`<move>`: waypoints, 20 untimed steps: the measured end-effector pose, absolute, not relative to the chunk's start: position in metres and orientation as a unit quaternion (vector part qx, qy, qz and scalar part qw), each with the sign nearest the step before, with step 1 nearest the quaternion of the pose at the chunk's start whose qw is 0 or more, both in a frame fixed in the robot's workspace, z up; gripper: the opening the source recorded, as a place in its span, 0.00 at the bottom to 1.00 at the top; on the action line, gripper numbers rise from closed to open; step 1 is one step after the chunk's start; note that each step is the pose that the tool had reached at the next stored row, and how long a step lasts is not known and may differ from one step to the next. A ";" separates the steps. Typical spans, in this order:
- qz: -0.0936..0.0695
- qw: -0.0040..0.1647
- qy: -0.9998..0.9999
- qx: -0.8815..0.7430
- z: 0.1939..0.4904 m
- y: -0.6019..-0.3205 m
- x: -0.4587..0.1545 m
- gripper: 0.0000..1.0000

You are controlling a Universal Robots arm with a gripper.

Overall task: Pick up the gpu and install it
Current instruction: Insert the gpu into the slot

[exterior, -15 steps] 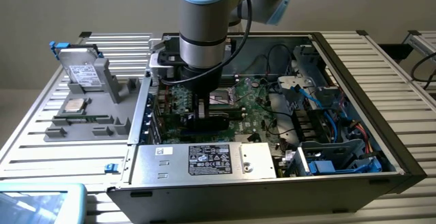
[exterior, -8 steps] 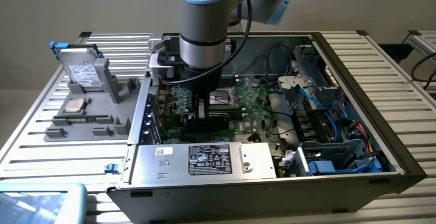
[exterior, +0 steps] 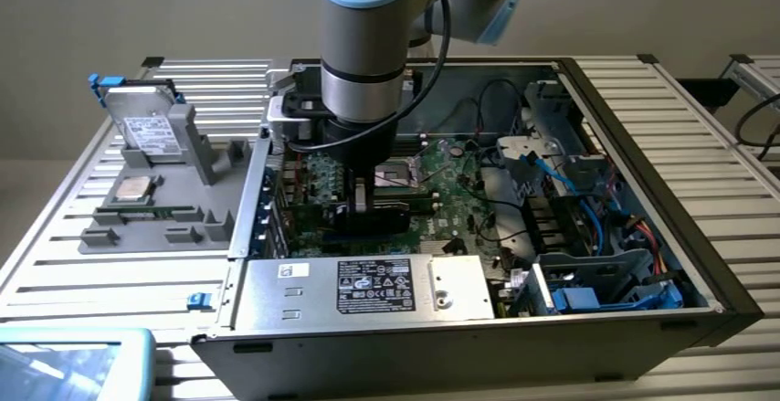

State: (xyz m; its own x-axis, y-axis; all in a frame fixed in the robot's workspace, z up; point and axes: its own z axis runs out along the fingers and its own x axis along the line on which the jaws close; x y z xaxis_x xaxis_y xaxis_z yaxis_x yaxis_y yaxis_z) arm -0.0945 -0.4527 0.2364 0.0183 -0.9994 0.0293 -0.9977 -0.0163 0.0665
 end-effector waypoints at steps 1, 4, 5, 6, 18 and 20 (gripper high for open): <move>-0.013 0.034 -0.701 0.713 0.236 -0.453 -0.095 0.28; -0.013 0.034 -0.701 0.712 0.236 -0.452 -0.095 0.28; -0.013 0.034 -0.701 0.712 0.236 -0.452 -0.096 0.29; -0.013 0.034 -0.701 0.712 0.236 -0.452 -0.096 0.29; -0.011 0.036 -0.701 0.712 0.267 -0.453 -0.095 0.42; -0.010 0.036 -0.701 0.712 0.276 -0.452 -0.095 0.42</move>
